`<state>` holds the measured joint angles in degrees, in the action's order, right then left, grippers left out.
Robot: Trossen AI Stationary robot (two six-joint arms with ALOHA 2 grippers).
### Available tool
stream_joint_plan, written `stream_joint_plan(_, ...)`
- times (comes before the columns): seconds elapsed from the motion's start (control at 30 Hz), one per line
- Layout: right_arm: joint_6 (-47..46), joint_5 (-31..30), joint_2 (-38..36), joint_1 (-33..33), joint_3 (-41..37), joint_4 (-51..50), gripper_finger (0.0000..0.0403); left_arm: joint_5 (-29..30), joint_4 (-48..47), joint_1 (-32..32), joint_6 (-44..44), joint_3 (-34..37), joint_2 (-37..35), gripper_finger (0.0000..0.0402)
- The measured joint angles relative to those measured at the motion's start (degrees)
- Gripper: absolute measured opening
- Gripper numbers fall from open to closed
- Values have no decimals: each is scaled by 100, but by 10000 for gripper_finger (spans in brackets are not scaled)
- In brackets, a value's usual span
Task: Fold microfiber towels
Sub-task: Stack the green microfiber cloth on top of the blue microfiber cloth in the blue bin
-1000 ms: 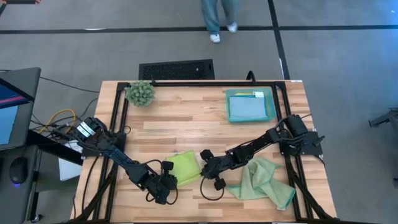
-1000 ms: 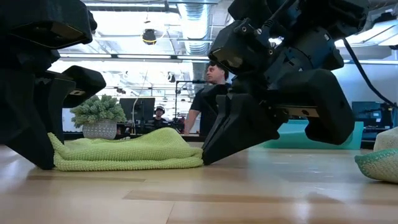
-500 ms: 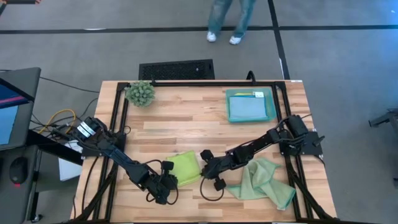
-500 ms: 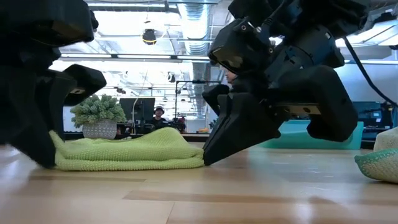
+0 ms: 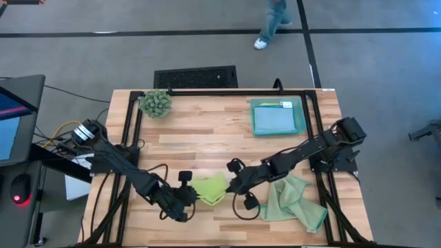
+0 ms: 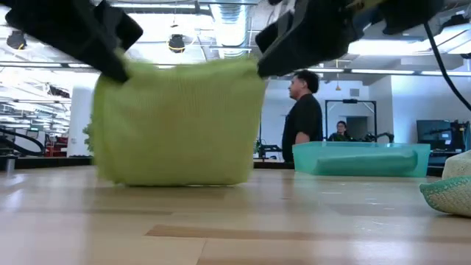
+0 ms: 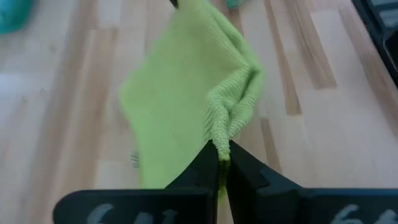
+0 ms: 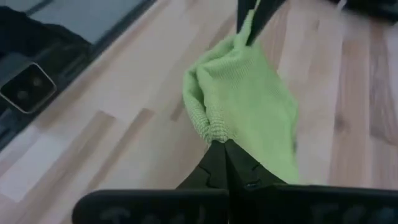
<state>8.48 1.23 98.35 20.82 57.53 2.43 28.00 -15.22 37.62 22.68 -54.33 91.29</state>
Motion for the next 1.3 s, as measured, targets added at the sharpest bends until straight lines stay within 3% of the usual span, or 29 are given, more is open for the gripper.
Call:
stream_joint_plan(0.17,-250,-7,-36,15,1,-473,1,88,-55,-2,-77,-1,-86,2)
stream_joint_plan(0.33,-410,17,372,76,7,-580,3,67,-15,-2,101,11,90,2)
stream_joint_plan(0.67,-525,-2,1241,260,18,-218,11,-73,538,-2,456,13,1260,2)
stream_joint_plan(0.83,-554,-5,1280,310,31,-242,26,-190,585,20,525,11,1408,2)
stream_joint_plan(1.03,22,-157,1188,394,11,-303,71,-344,573,9,488,11,1411,2)
stream_joint_plan(1.3,258,-586,802,509,4,-633,174,-385,551,5,436,11,1411,2)
